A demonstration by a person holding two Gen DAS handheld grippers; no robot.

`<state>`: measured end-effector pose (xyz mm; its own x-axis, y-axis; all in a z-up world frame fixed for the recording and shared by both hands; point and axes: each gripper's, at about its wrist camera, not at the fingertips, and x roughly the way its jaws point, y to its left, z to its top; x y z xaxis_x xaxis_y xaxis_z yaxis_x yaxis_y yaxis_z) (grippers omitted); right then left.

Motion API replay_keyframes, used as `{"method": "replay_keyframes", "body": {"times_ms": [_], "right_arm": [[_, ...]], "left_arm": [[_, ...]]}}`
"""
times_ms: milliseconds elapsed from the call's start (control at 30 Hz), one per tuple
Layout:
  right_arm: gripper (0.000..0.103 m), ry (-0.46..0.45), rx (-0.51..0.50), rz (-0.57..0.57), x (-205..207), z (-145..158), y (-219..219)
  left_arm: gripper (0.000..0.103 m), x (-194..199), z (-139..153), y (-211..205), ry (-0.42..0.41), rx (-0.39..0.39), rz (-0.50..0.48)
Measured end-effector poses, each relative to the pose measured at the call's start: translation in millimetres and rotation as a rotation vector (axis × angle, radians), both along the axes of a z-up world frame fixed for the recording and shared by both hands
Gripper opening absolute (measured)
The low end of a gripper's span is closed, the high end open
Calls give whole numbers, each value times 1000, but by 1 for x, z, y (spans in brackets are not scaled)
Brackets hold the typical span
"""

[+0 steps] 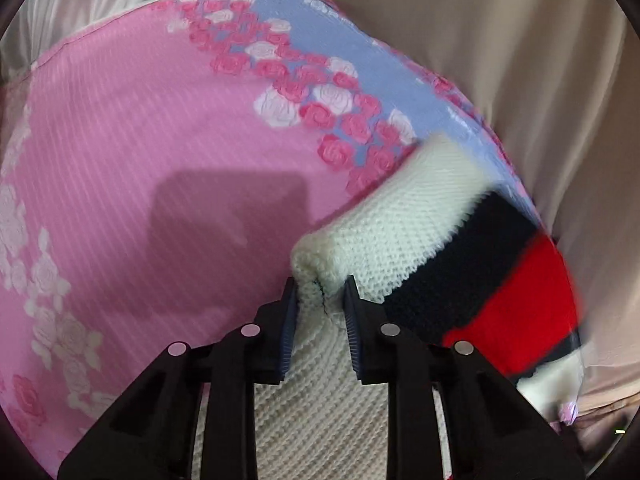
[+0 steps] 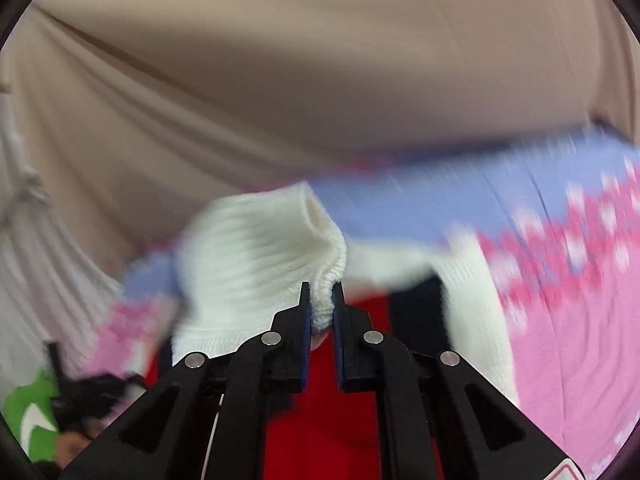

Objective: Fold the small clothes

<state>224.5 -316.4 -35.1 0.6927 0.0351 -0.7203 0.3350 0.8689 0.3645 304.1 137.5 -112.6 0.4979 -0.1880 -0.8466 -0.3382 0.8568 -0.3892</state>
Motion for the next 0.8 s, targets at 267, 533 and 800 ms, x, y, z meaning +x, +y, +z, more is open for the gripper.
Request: {"method": "replay_keyframes", "body": {"times_ms": [267,533,800], "right_arm": [[9,36,3,-18,-11,-33,-18],[37,62,-72,-30,-82,4,3],[43,245,15,48,-258,-11,43]], "left_arm": [[25,1,1,-11,-19,88,-49],[51,-57,40,-11,-80,162,-256],[72,-205,26,45,75,223,-334]]}}
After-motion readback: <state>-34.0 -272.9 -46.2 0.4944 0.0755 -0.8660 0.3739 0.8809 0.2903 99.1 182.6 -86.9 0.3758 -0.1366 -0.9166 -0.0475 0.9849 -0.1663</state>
